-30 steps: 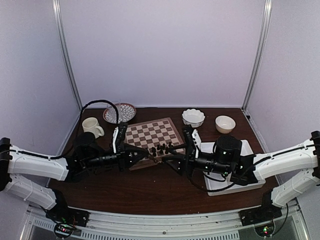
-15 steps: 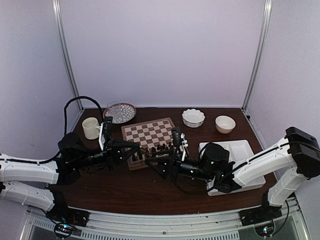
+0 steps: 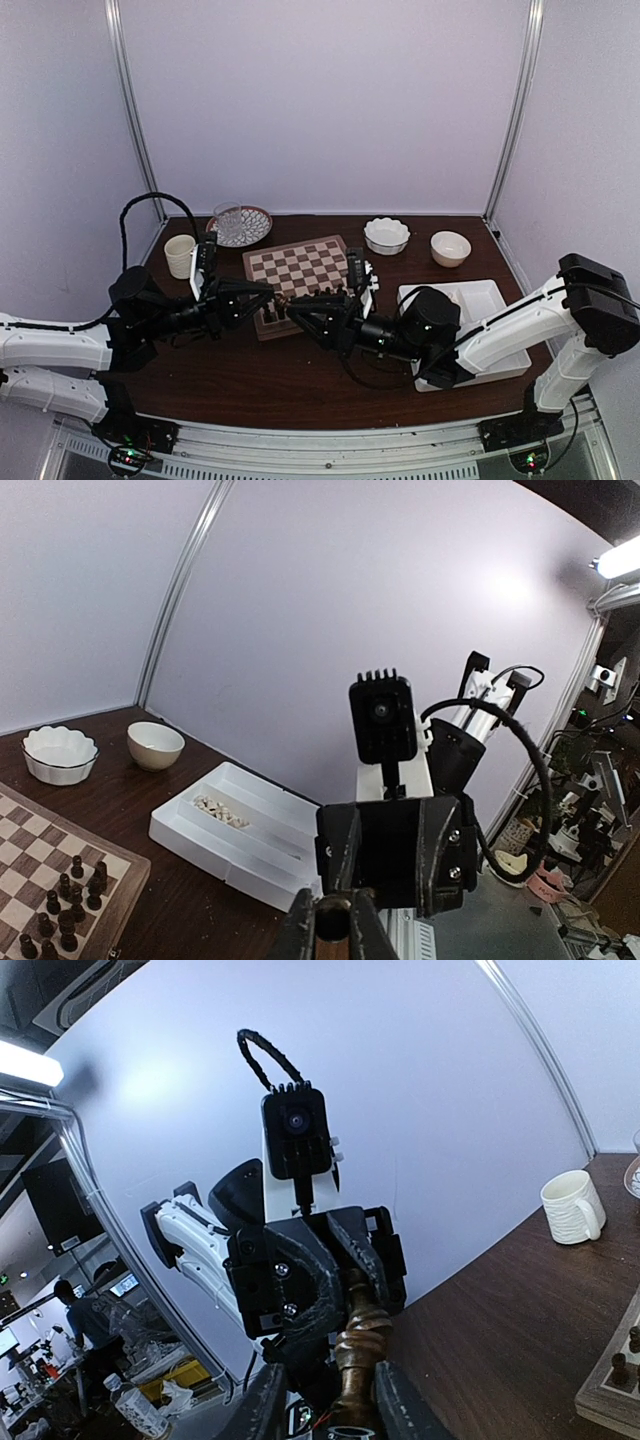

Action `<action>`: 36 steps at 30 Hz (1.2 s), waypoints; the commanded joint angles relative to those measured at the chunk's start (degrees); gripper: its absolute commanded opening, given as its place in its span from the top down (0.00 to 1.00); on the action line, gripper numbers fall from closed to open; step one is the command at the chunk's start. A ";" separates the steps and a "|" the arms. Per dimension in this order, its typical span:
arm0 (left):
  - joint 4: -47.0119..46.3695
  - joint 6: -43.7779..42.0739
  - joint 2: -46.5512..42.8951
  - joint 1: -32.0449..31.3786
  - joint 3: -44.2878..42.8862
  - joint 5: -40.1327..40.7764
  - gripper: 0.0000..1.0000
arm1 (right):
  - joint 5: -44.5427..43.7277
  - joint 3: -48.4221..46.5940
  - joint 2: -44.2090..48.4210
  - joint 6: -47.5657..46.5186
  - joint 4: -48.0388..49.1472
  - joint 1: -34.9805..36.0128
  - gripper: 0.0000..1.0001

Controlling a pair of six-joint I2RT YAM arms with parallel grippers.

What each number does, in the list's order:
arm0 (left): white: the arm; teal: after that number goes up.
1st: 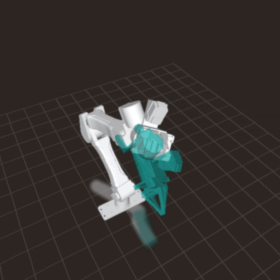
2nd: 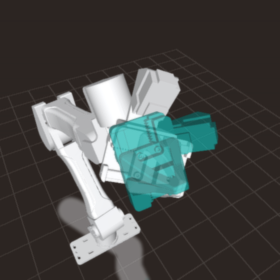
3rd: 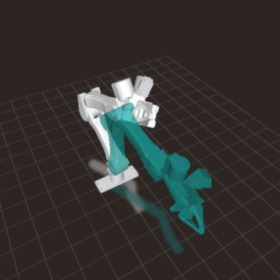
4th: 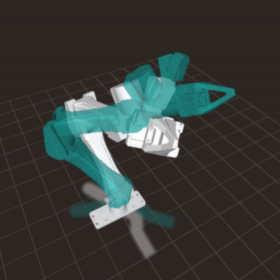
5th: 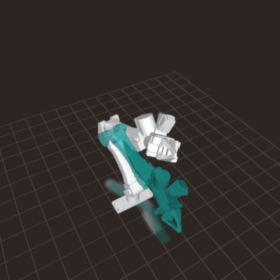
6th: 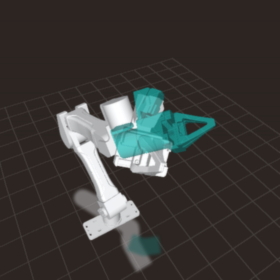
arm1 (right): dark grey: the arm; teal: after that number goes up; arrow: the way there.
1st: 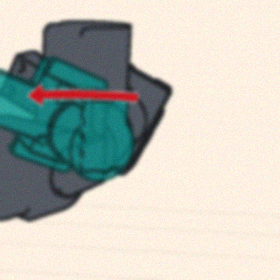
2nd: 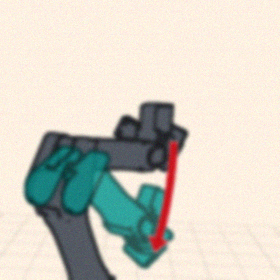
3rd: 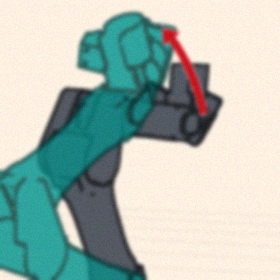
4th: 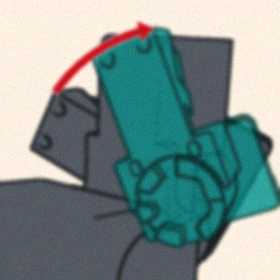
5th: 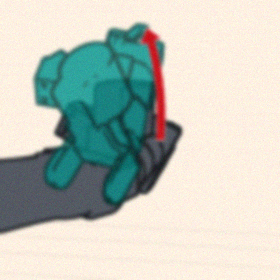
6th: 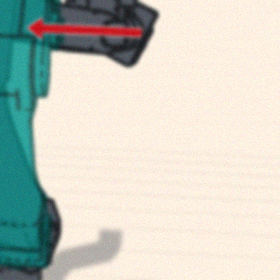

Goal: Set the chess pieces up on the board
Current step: Place the rook at a8.

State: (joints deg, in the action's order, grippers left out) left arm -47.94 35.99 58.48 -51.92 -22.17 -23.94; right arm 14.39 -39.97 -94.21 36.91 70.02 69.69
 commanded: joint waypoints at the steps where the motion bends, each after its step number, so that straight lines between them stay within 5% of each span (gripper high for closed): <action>1: -2.10 -0.17 -0.31 -0.20 0.41 0.66 1.00 | 0.74 -1.87 -0.14 -0.20 1.21 0.35 0.72; 10: -1.33 -1.01 -0.73 -0.19 0.39 1.08 1.00 | -1.94 -1.63 0.62 -0.07 -2.35 0.41 0.90; 13: -1.06 -1.23 -0.97 -0.20 0.41 1.09 1.00 | -4.02 -1.59 1.56 -0.51 -5.57 0.43 0.71; 17: -1.01 -1.29 -1.00 -0.20 0.46 1.14 1.00 | -4.12 -1.42 1.24 -0.08 -5.12 0.33 0.65; 24: -0.86 -1.36 -1.33 -0.13 0.49 1.25 1.00 | -3.91 -1.52 0.42 0.52 -3.63 0.26 0.84; 36: -0.51 -1.64 -1.59 -0.17 0.63 1.67 1.00 | -4.43 -0.31 1.75 0.31 -2.34 0.18 0.94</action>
State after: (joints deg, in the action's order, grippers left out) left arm -47.92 35.48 57.63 -51.92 -22.15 -22.94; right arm 11.53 -40.27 -94.08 37.43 66.04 69.76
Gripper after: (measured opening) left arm 0.099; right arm 0.144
